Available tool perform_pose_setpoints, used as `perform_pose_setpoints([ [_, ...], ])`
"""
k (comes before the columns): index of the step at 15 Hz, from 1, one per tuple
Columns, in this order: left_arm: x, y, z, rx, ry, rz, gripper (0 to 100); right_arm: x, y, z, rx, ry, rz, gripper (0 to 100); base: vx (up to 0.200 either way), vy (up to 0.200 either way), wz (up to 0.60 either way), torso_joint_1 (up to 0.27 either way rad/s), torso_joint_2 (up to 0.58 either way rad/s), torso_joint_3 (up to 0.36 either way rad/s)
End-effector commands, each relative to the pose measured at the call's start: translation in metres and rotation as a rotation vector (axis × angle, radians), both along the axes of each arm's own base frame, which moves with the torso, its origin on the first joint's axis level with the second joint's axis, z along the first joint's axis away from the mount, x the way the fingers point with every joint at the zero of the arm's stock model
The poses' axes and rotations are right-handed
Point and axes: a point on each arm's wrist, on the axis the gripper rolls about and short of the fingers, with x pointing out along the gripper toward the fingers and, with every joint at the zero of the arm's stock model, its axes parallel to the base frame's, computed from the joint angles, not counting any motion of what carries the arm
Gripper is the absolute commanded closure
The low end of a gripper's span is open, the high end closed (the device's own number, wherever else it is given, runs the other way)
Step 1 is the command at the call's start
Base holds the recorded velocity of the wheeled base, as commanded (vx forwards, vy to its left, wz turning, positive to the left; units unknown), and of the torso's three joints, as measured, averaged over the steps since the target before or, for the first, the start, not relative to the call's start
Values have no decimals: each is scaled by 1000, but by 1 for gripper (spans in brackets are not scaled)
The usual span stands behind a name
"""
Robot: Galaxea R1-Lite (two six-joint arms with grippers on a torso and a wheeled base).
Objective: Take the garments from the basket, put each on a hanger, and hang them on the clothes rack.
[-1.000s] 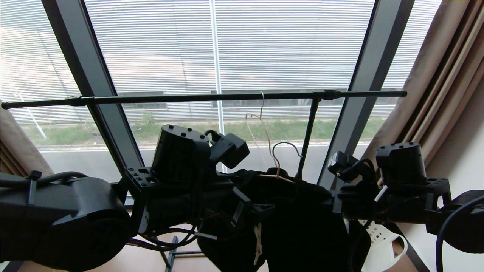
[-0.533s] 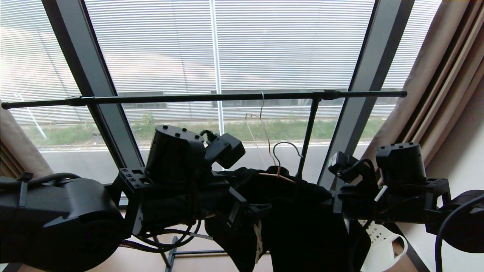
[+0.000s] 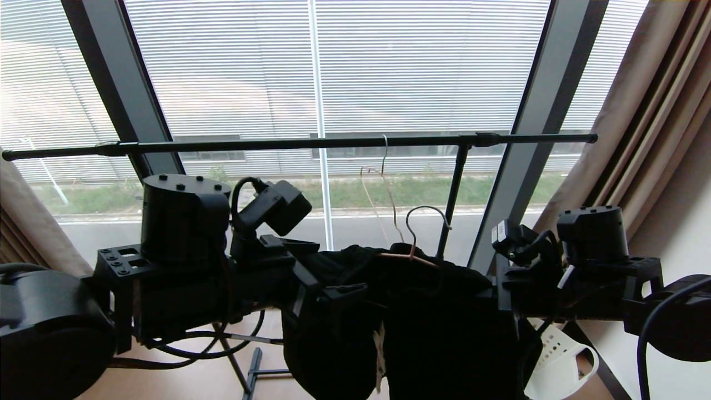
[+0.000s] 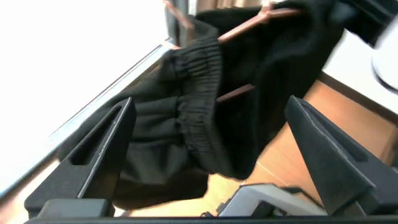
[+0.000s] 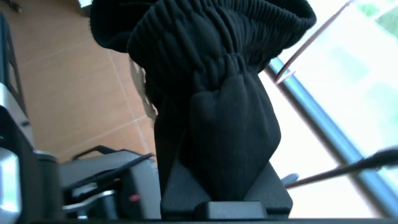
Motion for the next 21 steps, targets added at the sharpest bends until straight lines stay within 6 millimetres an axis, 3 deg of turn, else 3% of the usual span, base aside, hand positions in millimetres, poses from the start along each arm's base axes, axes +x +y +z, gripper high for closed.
perform_pose_setpoints([
  [1,11,38,3,20,-68,-31,0,3,-1,-2,2,-6,11,100,0,0,0,0,0,0],
  [6,26,61,4,17,-152,-189,0,10,2,-1,8,-62,74,100,0,0,0,0,0,0],
  [8,44,65,-7,21,-222,-356,0,14,3,-9,-18,-107,120,100,0,0,0,0,0,0],
  [10,53,60,-17,43,-230,-387,0,16,4,-8,-21,-120,128,100,0,0,0,0,0,0],
  [18,60,38,-43,68,-190,-469,0,9,2,1,0,-144,147,100,0,0,0,0,0,0],
  [21,67,26,-41,65,-203,-487,0,3,2,2,2,-142,156,100,0,0,0,0,0,0],
])
